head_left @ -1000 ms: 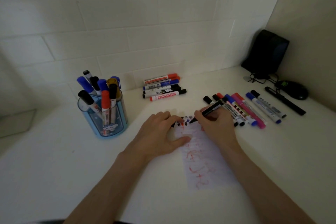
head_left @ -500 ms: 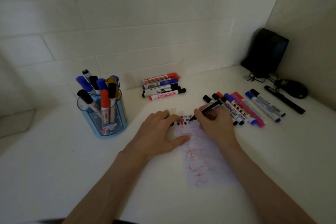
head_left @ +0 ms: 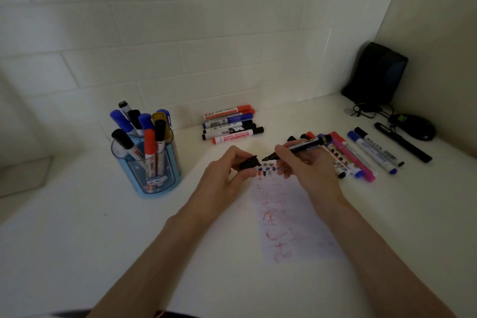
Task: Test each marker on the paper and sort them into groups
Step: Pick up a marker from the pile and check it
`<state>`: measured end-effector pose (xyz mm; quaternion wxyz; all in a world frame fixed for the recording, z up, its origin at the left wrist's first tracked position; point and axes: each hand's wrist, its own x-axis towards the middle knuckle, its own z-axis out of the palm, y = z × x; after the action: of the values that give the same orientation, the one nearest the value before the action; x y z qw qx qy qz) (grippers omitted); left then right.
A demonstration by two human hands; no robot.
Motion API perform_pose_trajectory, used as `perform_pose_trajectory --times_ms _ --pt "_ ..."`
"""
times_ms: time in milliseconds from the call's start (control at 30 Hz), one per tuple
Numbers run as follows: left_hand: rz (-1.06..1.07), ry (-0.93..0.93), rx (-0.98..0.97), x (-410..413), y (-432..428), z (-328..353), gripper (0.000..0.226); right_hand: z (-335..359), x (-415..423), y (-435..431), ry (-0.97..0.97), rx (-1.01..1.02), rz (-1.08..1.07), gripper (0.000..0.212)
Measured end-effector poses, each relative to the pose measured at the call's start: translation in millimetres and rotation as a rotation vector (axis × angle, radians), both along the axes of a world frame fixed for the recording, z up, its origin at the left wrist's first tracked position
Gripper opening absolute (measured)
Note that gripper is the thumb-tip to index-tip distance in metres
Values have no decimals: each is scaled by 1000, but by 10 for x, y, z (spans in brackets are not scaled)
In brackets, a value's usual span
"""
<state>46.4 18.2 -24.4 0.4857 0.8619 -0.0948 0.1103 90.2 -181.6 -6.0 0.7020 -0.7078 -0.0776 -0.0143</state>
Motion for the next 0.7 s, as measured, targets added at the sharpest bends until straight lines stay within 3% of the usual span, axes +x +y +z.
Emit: perform_pose_trajectory --times_ms 133,333,700 --pt "-22 -33 -31 -6 -27 26 15 1 -72 51 0 27 89 5" --pt "-3 -44 -110 15 -9 59 20 60 -112 30 69 114 229 48" --pt "26 -151 -195 -10 -15 62 19 -67 -172 112 -100 24 150 34"
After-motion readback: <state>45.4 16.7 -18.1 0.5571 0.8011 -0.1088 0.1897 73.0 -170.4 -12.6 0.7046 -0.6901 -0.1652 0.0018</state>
